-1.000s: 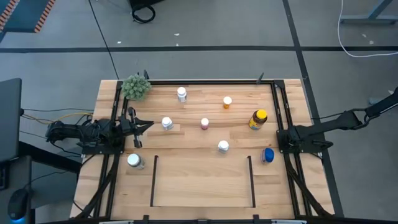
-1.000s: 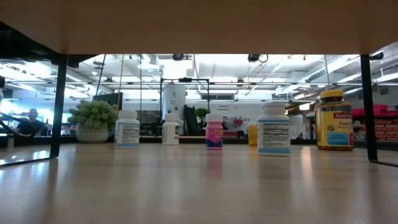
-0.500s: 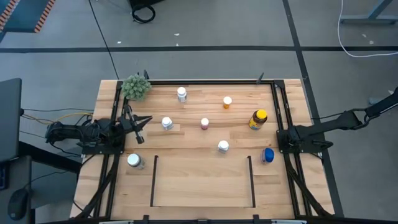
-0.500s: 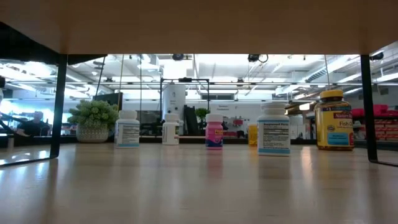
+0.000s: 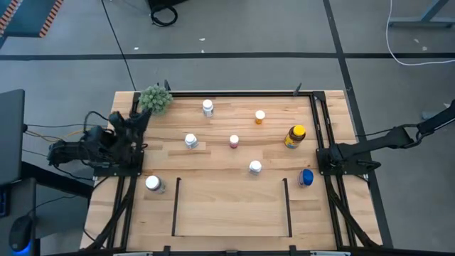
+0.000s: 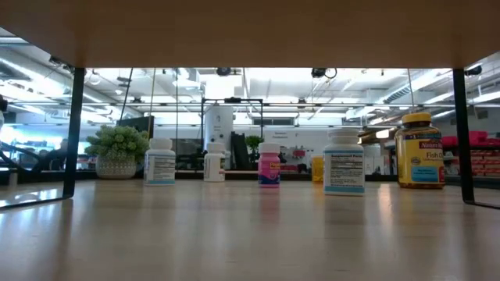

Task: Pick and place medicine bottles onto shelf by color
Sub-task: Put the yellow pill bottle on the shelf

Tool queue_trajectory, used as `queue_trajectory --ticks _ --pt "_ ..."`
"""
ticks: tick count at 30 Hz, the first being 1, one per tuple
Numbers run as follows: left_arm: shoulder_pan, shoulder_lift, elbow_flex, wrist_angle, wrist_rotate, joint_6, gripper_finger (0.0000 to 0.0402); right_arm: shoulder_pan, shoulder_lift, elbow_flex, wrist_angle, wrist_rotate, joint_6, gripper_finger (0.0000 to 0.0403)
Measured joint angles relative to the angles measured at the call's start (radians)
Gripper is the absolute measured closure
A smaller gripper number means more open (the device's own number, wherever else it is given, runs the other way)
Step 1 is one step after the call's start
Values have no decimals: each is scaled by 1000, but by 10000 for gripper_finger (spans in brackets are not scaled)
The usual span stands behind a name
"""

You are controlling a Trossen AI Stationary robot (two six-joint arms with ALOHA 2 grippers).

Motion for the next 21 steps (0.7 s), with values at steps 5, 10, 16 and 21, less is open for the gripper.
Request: queue_trajectory --ticks 5,10,16,21 --pt "0 204 242 -61 0 40 369 16 7 -196 -89 285 25 383" --pt "0 409 512 -241 0 -44 366 16 6 -361 34 368 47 383" --pt "0 602 764 -268 24 -130 374 15 17 -550 31 337 102 383" --pt "-2 691 908 -273 26 -102 374 15 71 -738 133 376 303 383"
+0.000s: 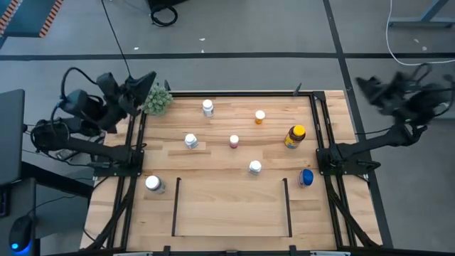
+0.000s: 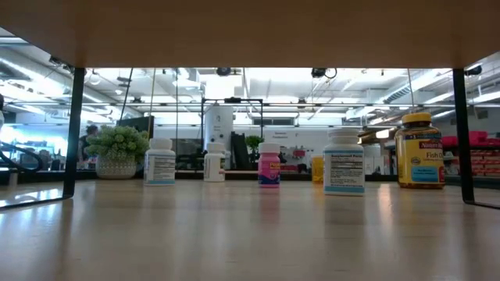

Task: Pick and place medicine bottles onto shelf by color
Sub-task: Put the yellow pill bottle on the shelf

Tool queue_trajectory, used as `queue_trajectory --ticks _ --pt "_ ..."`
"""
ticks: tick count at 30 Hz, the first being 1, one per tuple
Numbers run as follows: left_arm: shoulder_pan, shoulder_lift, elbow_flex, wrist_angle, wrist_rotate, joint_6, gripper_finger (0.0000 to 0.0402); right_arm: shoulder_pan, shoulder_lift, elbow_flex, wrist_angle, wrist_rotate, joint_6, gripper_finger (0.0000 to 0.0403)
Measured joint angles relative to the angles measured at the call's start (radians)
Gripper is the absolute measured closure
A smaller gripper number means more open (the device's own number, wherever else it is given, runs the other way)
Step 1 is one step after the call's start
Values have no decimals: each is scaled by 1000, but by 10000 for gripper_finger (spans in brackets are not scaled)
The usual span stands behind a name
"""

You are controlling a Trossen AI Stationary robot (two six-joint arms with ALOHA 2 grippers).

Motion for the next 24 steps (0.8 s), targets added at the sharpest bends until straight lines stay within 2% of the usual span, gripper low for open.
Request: queue_trajectory --ticks 4,8,13,16,18,20,24 --pt "0 36 89 4 0 -24 370 0 104 -84 130 6 115 383" --pt "0 40 143 3 0 -29 373 0 234 -64 162 10 174 383" --pt "1 30 173 7 -1 -29 375 0 391 28 181 9 163 383" --pt "0 26 182 -23 -1 49 370 0 478 87 153 4 59 383" --pt "-4 21 195 -158 6 102 364 0 529 127 86 20 0 383" --pt "-13 20 217 -378 25 69 353 0 578 164 7 54 -13 383" --pt "-16 37 252 -801 95 41 306 0 665 206 -122 64 68 383"
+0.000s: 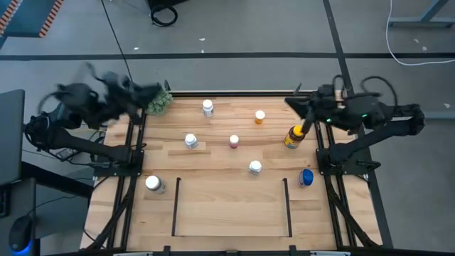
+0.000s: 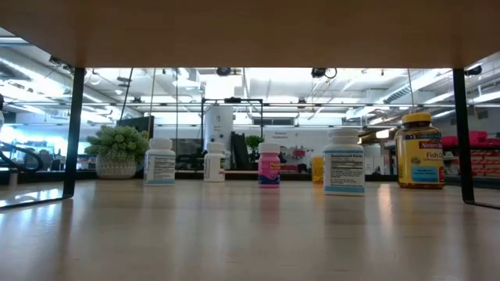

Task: Pick and place medicine bottles onto shelf by color
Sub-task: Put the yellow pill bottle on the shelf

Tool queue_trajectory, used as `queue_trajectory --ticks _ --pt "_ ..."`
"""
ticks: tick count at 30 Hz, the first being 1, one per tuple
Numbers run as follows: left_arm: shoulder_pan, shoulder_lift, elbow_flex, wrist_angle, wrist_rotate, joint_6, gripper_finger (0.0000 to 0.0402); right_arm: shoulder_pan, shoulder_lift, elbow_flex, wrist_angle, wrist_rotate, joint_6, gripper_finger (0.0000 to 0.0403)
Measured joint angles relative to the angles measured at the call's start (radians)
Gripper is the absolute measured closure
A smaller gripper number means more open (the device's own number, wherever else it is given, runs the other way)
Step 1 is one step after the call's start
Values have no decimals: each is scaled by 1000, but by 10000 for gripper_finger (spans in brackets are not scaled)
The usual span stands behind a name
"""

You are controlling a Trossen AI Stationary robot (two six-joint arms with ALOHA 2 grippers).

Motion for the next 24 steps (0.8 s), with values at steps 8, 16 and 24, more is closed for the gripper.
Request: queue_trajectory --ticks 8,16,24 --pt "0 3 16 -646 199 -169 148 0 109 11 -36 -89 172 383" --pt "-10 52 17 -874 464 -179 93 1 111 11 -155 -171 164 383" --pt "-71 187 16 -994 536 -174 101 1 98 12 -288 -279 148 383"
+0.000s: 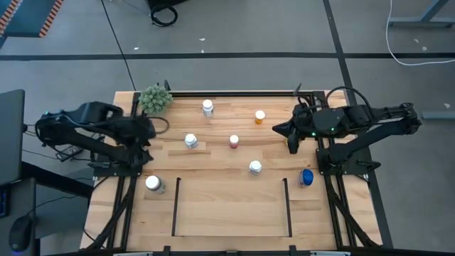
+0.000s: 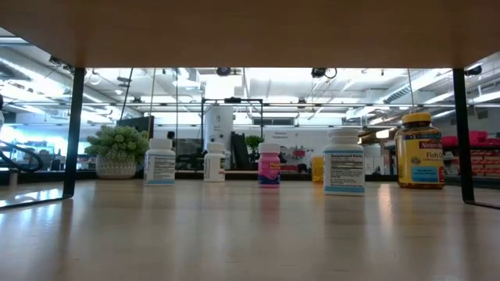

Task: Pick and place medicine bottles onto shelf by color
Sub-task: Put the yellow pill bottle on the shelf

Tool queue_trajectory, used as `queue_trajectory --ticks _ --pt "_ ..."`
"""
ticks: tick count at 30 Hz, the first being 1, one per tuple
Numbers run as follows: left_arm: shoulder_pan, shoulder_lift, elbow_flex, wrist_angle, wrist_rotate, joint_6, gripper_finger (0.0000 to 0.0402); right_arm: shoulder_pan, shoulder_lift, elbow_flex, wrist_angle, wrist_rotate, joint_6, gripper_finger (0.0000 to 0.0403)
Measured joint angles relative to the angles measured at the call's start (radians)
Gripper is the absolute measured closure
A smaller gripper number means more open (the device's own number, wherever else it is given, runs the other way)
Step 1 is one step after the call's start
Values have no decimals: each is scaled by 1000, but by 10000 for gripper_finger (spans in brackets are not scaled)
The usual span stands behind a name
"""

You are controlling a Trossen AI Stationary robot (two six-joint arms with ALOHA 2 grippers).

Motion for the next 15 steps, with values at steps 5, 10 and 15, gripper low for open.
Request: queue_trajectory --ticks 5,10,15 --pt "-8 58 0 29 0 -53 100 0 0 0 -132 -63 -135 383" --pt "-8 95 0 31 -17 -87 100 -5 0 0 -318 -140 -186 366" --pt "54 130 0 132 -173 -8 100 -5 0 0 -363 -170 -146 292"
